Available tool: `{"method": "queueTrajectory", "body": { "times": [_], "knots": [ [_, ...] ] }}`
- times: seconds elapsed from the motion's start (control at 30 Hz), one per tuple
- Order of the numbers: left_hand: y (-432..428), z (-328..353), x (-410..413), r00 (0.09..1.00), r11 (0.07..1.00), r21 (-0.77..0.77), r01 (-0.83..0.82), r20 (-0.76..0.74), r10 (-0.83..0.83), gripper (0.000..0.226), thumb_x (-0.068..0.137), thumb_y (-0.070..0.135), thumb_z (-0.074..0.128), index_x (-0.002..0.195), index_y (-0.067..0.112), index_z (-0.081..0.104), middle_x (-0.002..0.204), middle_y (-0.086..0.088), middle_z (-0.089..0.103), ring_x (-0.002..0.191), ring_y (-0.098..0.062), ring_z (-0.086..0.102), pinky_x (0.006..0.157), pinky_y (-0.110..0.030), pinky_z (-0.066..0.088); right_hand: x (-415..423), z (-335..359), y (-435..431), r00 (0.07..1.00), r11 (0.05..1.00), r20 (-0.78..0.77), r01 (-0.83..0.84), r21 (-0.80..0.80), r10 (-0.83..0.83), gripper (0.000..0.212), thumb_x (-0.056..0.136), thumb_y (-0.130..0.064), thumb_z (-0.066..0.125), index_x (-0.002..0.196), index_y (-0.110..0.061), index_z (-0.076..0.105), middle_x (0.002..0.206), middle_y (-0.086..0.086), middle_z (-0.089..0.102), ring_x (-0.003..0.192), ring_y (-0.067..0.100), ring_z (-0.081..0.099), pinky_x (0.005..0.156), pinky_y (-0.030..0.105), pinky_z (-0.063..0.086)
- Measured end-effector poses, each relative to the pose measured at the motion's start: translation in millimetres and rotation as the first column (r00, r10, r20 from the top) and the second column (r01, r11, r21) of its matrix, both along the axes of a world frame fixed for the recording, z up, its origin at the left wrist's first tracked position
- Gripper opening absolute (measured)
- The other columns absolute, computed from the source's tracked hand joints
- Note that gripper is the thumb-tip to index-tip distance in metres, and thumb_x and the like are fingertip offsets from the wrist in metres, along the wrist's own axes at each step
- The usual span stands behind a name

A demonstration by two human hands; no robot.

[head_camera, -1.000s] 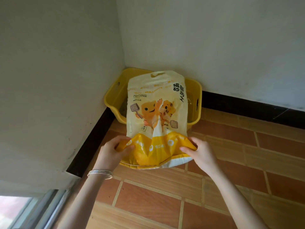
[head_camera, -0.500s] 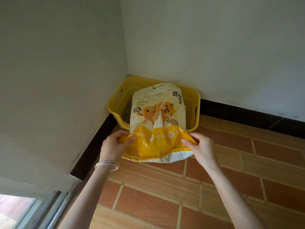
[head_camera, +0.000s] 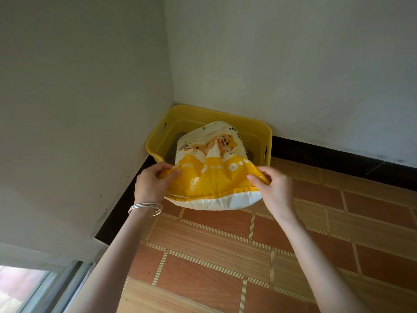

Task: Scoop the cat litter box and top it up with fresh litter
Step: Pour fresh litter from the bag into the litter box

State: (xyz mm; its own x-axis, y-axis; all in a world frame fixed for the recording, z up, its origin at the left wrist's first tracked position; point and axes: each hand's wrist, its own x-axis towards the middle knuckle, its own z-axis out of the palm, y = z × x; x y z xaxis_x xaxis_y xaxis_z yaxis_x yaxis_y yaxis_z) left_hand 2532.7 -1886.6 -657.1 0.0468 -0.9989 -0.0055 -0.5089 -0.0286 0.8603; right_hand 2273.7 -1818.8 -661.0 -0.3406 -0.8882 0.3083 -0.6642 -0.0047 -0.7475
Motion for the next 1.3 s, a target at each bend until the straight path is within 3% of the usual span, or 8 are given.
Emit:
{"method": "queueTrajectory", "body": {
  "times": [0.17,0.33,0.57,0.87,1.1,1.3],
  "knots": [
    [0,0,-3,1.0,1.0,-0.021,0.001,-0.023,-0.002,0.007,0.08,0.033,0.071,0.083,0.029,0.065,0.075,0.011,0.06,0.076,-0.013,0.055,0.062,-0.024,0.041,0,3,-1,0.999,0.998,-0.037,0.005,-0.057,-0.007,0.018,0.077,-0.018,0.073,0.093,-0.009,0.07,0.077,-0.004,0.064,0.066,0.004,0.057,0.058,0.006,0.041],
    [-6,-1,-6,1.0,0.999,-0.04,-0.013,-0.017,0.012,0.008,0.08,0.034,0.071,0.083,0.028,0.066,0.075,0.01,0.06,0.078,-0.014,0.056,0.062,-0.022,0.041,0,4,-7,0.996,0.998,-0.084,-0.03,-0.054,0.025,0.015,0.08,-0.017,0.071,0.091,-0.009,0.069,0.078,0.0,0.065,0.067,0.012,0.057,0.057,0.009,0.04],
    [3,6,-7,1.0,0.991,-0.135,-0.008,-0.011,0.006,0.006,0.08,0.032,0.07,0.083,0.028,0.066,0.073,0.018,0.059,0.072,-0.001,0.055,0.062,-0.015,0.04,-1,9,1,0.991,0.989,-0.13,-0.039,-0.14,0.021,0.013,0.078,-0.013,0.072,0.09,-0.008,0.069,0.076,-0.004,0.061,0.065,0.002,0.053,0.06,0.007,0.039],
    [21,-12,5,1.0,0.993,-0.12,-0.007,-0.029,0.004,0.014,0.079,0.03,0.071,0.092,0.023,0.069,0.086,0.011,0.064,0.08,-0.003,0.057,0.068,-0.018,0.044,7,-10,23,0.996,0.992,-0.092,-0.031,-0.124,0.02,0.013,0.078,-0.015,0.072,0.089,-0.01,0.068,0.074,-0.006,0.059,0.063,0.004,0.053,0.058,0.01,0.041],
    [38,-41,22,0.996,0.997,-0.045,0.067,0.054,-0.064,0.015,0.078,0.035,0.073,0.09,0.03,0.067,0.085,0.014,0.063,0.079,-0.003,0.057,0.064,-0.02,0.045,12,-49,50,0.999,0.998,0.018,-0.039,0.057,0.038,0.016,0.079,-0.02,0.072,0.093,-0.018,0.065,0.077,-0.008,0.065,0.069,0.011,0.062,0.059,0.028,0.051],
    [55,-87,33,0.991,0.993,0.062,0.104,0.084,-0.109,0.027,0.068,0.044,0.074,0.092,0.039,0.062,0.083,0.018,0.064,0.083,-0.009,0.06,0.069,-0.027,0.046,13,-90,69,0.998,0.979,0.018,-0.064,0.195,0.062,0.026,0.074,-0.019,0.076,0.086,-0.029,0.056,0.075,-0.013,0.064,0.07,0.004,0.06,0.06,0.02,0.048]
  ]
}}
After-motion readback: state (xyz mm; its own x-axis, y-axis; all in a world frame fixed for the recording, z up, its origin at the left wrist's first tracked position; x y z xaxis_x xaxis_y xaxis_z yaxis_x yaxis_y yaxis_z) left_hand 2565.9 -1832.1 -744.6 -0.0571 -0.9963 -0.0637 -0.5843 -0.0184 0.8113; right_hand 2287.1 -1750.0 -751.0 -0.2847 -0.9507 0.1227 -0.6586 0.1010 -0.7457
